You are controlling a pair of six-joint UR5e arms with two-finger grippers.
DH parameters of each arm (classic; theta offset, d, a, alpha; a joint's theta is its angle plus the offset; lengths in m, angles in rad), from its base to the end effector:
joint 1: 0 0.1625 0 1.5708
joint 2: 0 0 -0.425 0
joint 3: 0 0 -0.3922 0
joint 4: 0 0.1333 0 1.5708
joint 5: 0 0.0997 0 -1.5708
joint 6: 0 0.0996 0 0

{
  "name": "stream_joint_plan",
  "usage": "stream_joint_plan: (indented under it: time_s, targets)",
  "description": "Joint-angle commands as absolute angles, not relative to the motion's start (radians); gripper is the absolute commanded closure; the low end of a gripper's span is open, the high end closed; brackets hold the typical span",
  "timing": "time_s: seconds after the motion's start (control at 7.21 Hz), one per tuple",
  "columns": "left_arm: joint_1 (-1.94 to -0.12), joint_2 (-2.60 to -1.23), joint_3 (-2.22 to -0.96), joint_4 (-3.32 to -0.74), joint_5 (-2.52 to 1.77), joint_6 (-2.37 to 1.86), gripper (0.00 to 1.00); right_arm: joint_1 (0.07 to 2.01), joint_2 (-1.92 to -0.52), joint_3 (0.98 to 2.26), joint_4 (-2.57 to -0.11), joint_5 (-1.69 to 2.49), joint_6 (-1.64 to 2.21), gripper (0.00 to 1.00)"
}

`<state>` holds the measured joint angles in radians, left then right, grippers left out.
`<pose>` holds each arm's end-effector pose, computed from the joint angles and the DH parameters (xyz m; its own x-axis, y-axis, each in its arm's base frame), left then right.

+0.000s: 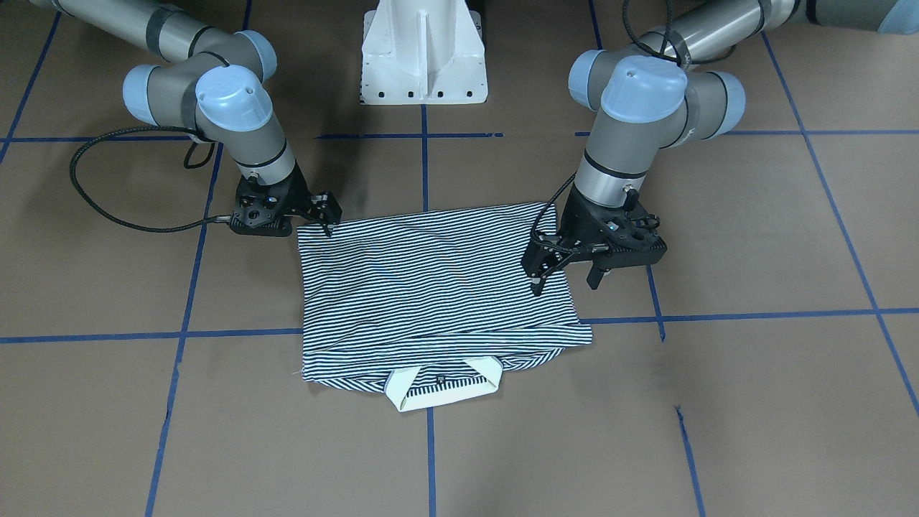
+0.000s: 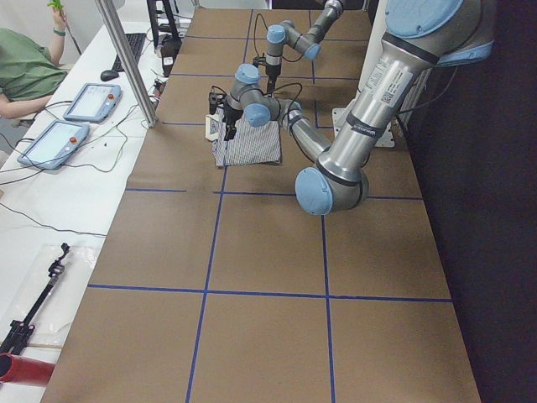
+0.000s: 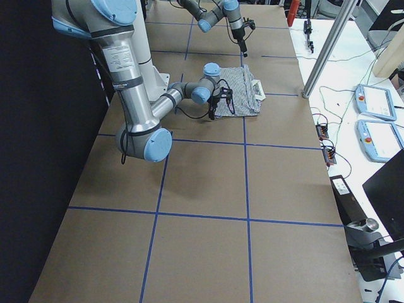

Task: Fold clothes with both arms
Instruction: 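Move the right gripper down to the folded shirt's edge nearest it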

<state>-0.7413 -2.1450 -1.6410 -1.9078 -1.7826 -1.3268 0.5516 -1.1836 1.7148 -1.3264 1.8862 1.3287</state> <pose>0.4262 -0.5426 0.2550 0.5262 -0.1615 -0.8349 0.4165 0.9049 0.0874 -0.4881 -0.4206 0.3552 0.6655 0.1419 0.7328 -0.1583 0.9863 -0.0472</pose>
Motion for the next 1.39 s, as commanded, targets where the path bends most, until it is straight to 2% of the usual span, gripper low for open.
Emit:
stream_joint_plan:
  time_s: [0.0,0.28,0.42,0.97,1.25]
  targets:
    - [-0.735,-2.143,-1.643,-1.908,-1.779,-1.347,0.00,0.551,-1.180,1.709,-1.324,1.885,1.327,0.21]
    - [-0.733,-2.143,-1.643,-1.908,-1.779,-1.345,0.00,0.551,-1.183,1.710,-1.319,1.887,1.319,0.79]
    - [-0.733,-2.143,-1.643,-1.908,-1.779,-1.345,0.00,0.551,-1.181,1.712,-1.319,1.890,1.319,1.00]
    - [-0.733,-2.148,-1.652,-1.908,-1.781,-1.345,0.00,0.560,-1.195,1.759,-1.331,1.907,1.319,1.00]
    - [-0.733,-2.145,-1.669,-1.905,-1.781,-1.347,0.00,0.516,-1.407,1.947,-1.330,1.905,1.331,1.00]
